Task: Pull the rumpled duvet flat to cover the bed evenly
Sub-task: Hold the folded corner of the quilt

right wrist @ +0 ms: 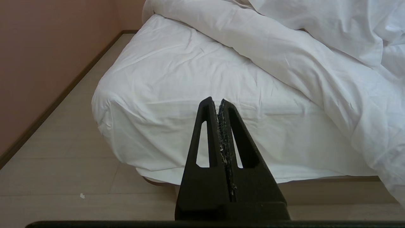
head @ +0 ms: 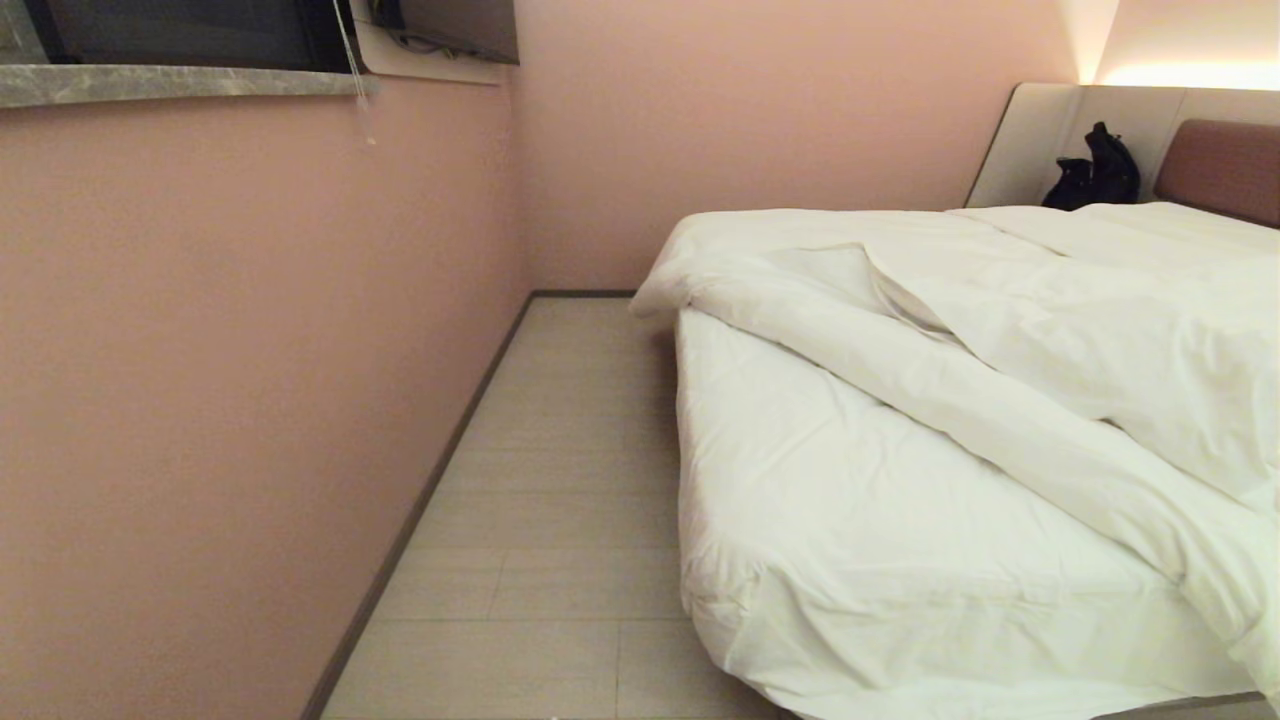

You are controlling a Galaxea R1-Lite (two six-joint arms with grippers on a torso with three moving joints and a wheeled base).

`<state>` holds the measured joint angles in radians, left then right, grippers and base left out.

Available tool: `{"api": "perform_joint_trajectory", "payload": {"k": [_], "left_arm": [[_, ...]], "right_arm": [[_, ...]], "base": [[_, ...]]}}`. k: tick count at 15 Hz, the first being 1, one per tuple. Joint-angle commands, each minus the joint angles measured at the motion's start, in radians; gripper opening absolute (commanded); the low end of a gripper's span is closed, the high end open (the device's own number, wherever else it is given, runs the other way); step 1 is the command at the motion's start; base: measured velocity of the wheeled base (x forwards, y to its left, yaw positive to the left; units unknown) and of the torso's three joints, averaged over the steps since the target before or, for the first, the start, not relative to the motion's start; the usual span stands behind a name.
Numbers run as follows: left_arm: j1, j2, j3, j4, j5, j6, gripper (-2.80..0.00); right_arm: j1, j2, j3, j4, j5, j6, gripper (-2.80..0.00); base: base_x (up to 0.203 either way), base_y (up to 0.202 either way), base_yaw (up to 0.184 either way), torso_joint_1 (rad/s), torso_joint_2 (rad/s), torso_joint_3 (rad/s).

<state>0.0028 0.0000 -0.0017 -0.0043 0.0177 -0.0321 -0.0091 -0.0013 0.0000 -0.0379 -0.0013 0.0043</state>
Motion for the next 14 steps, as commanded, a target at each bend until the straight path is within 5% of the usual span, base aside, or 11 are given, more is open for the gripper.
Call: {"api": "perform_joint_trajectory", "payload": {"k": [1, 14], "left_arm": [[0.000, 0.000, 0.000, 0.000, 0.001, 0.000, -2.80], [0.000, 0.000, 0.000, 0.000, 0.001, 0.005, -2.80]], "right_arm": [[0.000, 0.001, 0.000, 0.000, 0.000, 0.000, -2.80], [0.000, 0.001, 0.000, 0.000, 0.000, -0.001, -2.80]], "base": [[0.000, 0.000, 0.000, 0.000, 0.00, 0.000], [0.000, 0.000, 0.000, 0.000, 0.00, 0.000]]}}
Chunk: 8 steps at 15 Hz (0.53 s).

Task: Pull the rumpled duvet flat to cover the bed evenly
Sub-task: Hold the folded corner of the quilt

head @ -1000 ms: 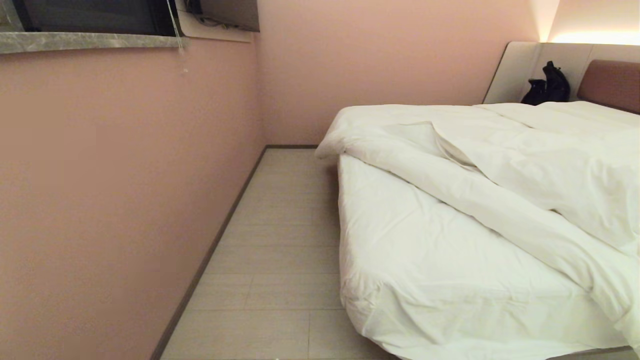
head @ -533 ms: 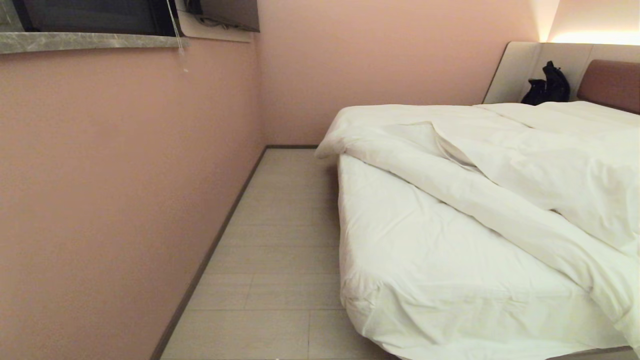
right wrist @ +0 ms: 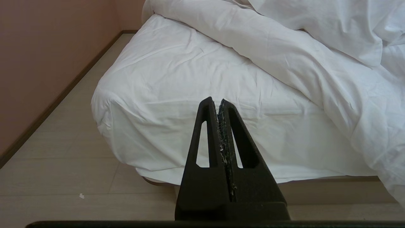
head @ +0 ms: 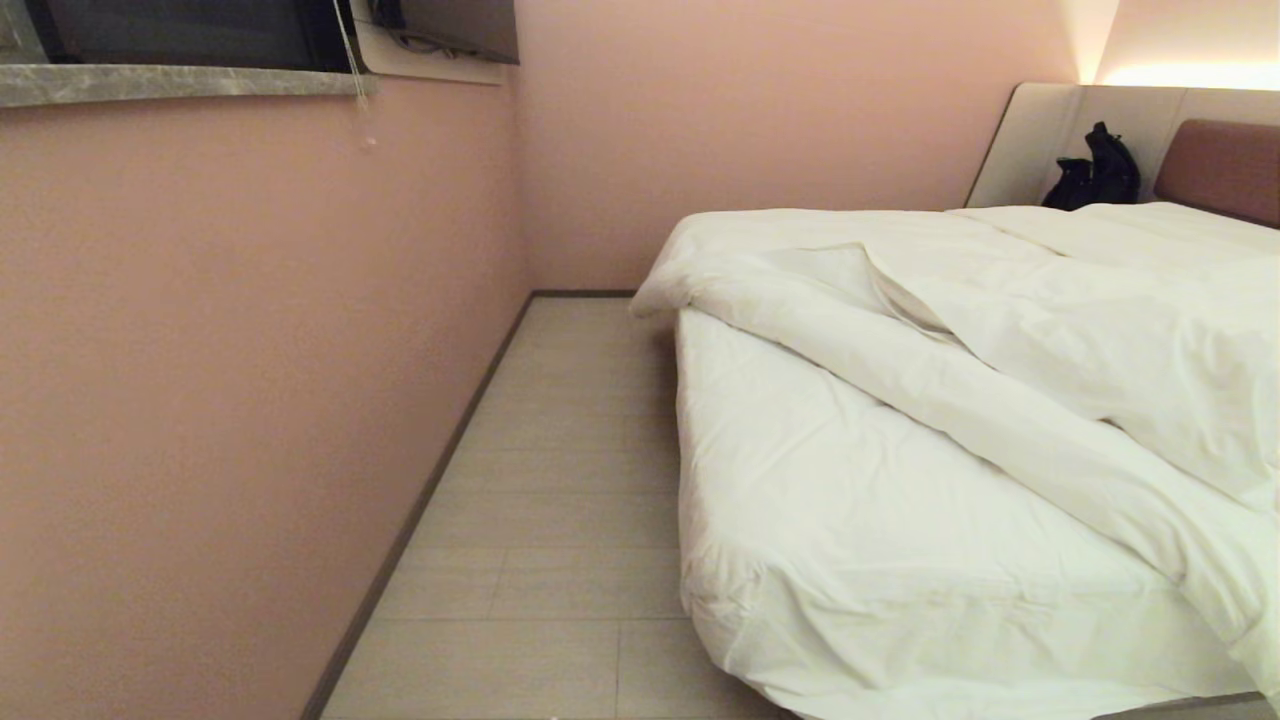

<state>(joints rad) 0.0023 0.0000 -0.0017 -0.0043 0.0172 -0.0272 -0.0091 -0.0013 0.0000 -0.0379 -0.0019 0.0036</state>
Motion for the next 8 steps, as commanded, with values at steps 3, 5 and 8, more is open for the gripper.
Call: {"api": "perform_joint_trajectory", "payload": {"k": [3, 5, 8], "left_arm": [[0.001, 0.000, -0.001, 0.000, 0.001, 0.001, -2.80], [0.001, 0.000, 0.000, 0.000, 0.001, 0.001, -2.80], [0.001, 0.000, -0.001, 0.000, 0.001, 0.001, -2.80]], "right_arm": [[0.000, 0.001, 0.000, 0.000, 0.000, -0.001, -2.80], [0.000, 0.001, 0.000, 0.000, 0.000, 0.000, -2.80], [0.000, 0.001, 0.000, 0.000, 0.000, -0.001, -2.80]], "base": [[0.000, 0.000, 0.000, 0.000, 0.00, 0.000], [0.000, 0.000, 0.000, 0.000, 0.00, 0.000], [0.002, -0.083, 0.003, 0.000, 0.00, 0.003]]}}
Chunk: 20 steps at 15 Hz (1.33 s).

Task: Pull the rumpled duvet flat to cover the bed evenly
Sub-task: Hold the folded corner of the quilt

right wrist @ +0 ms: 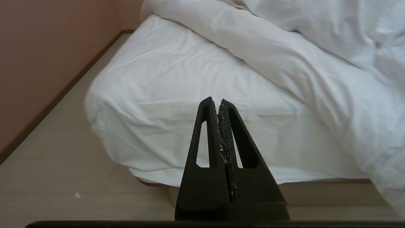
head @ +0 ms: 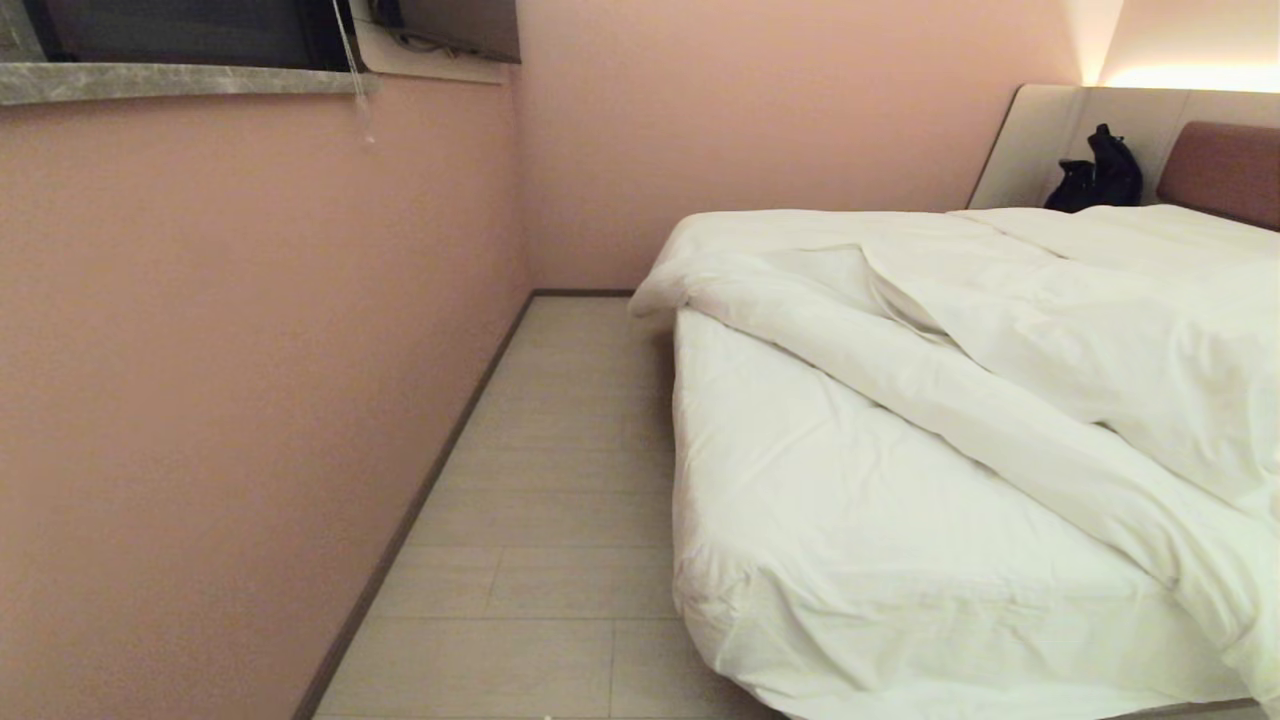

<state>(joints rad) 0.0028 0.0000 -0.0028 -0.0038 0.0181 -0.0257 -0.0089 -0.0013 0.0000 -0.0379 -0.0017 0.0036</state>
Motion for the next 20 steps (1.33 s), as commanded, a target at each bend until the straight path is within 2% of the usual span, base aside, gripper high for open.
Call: {"api": "perform_joint_trajectory", "payload": {"k": [1, 20], "left_arm": [[0.000, 0.000, 0.000, -0.001, 0.000, -0.002, -2.80], [0.000, 0.000, 0.001, -0.002, 0.000, -0.005, -2.80]], "right_arm": [[0.000, 0.001, 0.000, 0.000, 0.000, -0.001, -2.80], [0.000, 0.001, 0.000, 0.000, 0.000, -0.001, -2.80]], "base": [[0.001, -0.185, -0.001, -0.002, 0.00, 0.002], [0.000, -0.194, 0.001, 0.003, 0.00, 0.002]]}}
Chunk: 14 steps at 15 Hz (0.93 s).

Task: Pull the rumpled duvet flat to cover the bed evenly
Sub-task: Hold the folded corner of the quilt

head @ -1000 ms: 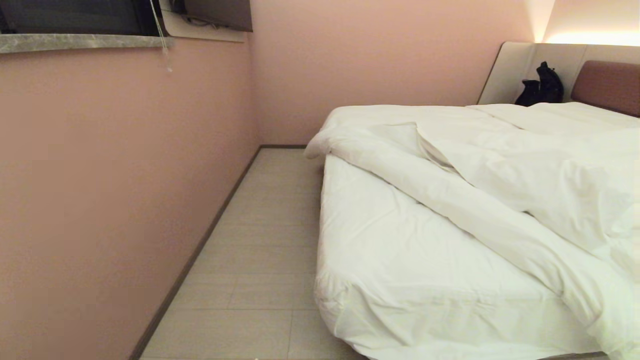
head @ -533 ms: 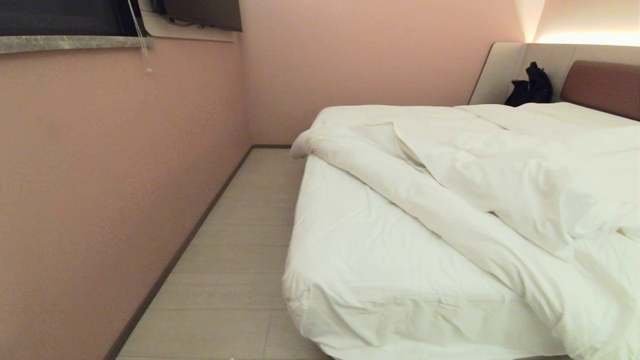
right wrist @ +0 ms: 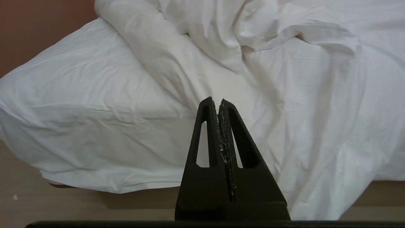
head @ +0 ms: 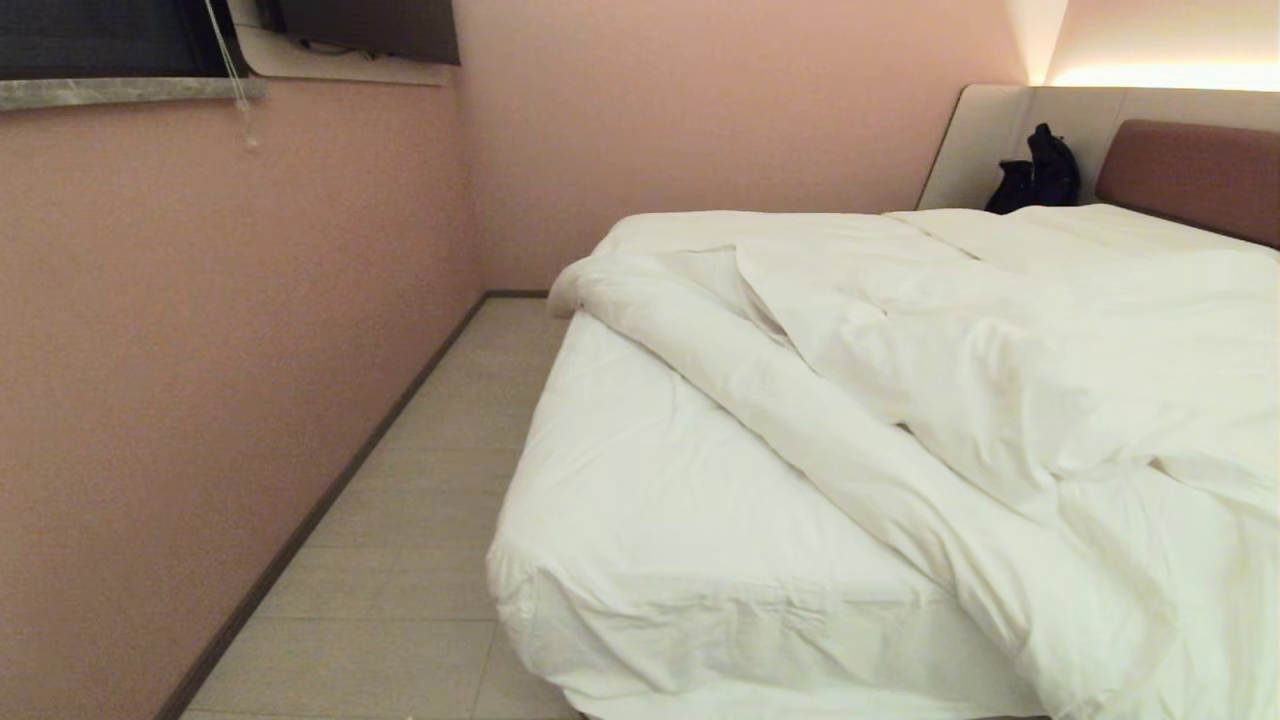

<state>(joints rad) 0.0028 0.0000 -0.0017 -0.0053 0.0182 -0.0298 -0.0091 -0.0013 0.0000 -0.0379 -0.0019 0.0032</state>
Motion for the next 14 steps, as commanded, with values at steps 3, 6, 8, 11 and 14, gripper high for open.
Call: {"api": "perform_joint_trajectory", "payload": {"k": [3, 6, 8, 11, 14], "left_arm": [[0.000, 0.000, 0.000, 0.001, 0.000, -0.001, -2.80], [0.000, 0.000, 0.000, 0.001, 0.000, -0.001, -2.80], [0.000, 0.000, 0.000, 0.000, 0.000, 0.001, -2.80], [0.000, 0.000, 0.000, 0.001, 0.000, 0.001, -2.80], [0.000, 0.000, 0.000, 0.000, 0.000, 0.001, -2.80]], "right_arm": [[0.000, 0.001, 0.000, 0.000, 0.000, 0.000, -2.80], [0.000, 0.001, 0.000, 0.000, 0.000, 0.000, -2.80], [0.000, 0.001, 0.000, 0.000, 0.000, 0.000, -2.80], [0.000, 0.001, 0.000, 0.000, 0.000, 0.000, -2.80], [0.000, 0.001, 0.000, 0.000, 0.000, 0.000, -2.80]], "base": [[0.000, -0.193, 0.002, -0.001, 0.00, 0.002], [0.000, -0.190, 0.000, 0.002, 0.00, 0.001], [0.000, -0.193, 0.002, 0.000, 0.00, 0.002], [0.000, -0.194, 0.000, 0.000, 0.00, 0.004], [0.000, -0.194, -0.001, 0.003, 0.01, 0.002]]}}
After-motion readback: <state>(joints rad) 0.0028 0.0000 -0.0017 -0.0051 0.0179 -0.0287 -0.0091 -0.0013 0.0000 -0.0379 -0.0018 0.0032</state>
